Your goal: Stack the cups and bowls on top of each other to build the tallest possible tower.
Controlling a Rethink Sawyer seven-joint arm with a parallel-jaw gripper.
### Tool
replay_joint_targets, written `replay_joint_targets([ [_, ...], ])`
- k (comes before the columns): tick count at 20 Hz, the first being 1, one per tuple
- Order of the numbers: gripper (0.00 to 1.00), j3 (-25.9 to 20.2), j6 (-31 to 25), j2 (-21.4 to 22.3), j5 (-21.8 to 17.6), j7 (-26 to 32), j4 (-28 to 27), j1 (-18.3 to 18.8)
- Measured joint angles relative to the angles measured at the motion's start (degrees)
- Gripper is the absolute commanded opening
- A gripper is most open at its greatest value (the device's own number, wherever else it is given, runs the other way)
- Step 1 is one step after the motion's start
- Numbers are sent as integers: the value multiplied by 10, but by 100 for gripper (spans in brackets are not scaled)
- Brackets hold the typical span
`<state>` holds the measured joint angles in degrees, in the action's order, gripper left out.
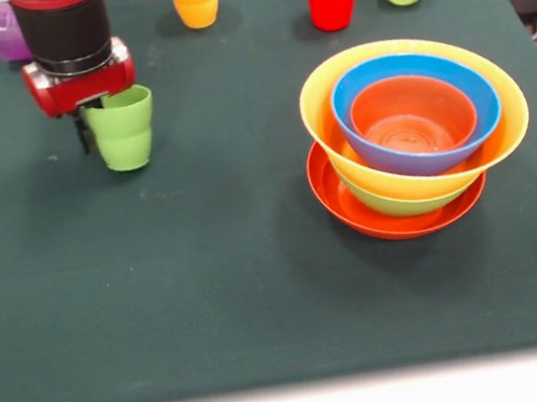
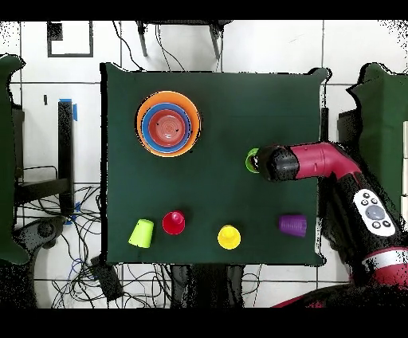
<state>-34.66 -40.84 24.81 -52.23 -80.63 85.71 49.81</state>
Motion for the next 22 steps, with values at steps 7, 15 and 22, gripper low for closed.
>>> replay_joint_targets([
  [7, 0, 22, -49, 37, 49, 0, 0, -89],
  [15, 0, 31, -174, 74, 135, -7, -5, -229],
  [22, 0, 45, -213, 93, 157, -11, -5, -307],
])
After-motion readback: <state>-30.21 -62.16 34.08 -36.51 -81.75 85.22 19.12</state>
